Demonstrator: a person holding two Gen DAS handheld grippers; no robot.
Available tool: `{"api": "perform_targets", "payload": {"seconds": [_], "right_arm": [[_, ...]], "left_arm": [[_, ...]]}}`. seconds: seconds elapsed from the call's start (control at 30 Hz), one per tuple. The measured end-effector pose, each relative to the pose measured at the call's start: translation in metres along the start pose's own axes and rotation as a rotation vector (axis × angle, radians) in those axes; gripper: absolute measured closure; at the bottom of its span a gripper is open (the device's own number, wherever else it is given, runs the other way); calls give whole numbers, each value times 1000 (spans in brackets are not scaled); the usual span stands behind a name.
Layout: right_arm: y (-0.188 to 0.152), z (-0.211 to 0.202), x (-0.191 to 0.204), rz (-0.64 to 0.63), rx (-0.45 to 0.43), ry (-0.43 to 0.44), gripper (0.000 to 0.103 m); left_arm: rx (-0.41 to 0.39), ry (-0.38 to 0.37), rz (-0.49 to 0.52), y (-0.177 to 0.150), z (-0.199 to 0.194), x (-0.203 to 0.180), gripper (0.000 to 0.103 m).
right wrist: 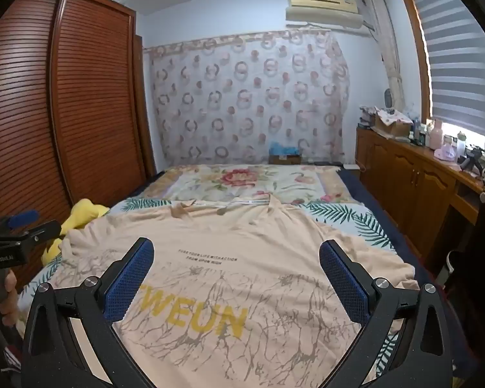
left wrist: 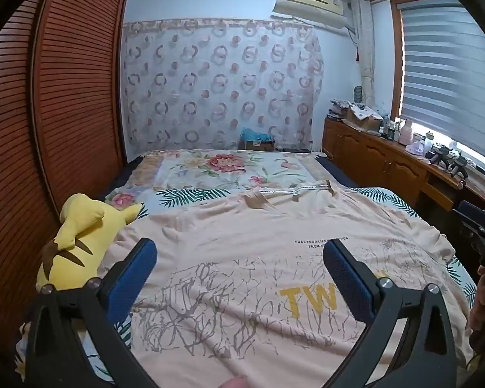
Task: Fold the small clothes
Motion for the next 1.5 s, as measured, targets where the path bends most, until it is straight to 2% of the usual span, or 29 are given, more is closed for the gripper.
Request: {"api": "perform_targets", "payload": {"seconds": [0.53, 1.5], "right_arm": [[0, 0, 0, 10, -3, 5, 0], [1, 0, 0, 12, -8, 10, 0]], "left_arm": [[0, 2, 11, 9, -1, 10, 0], [-6, 17, 19, 6, -8, 4, 0]]}}
Point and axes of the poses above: each gripper's, at about its wrist camera, not at the fingertips, and z roughly the way its jaws point, x to its left, y to its top, the point moved 1 cm from there along z, roughly the way its jaws point, and after that the axes turned 7 degrees about -x, right-handed, at the moved point
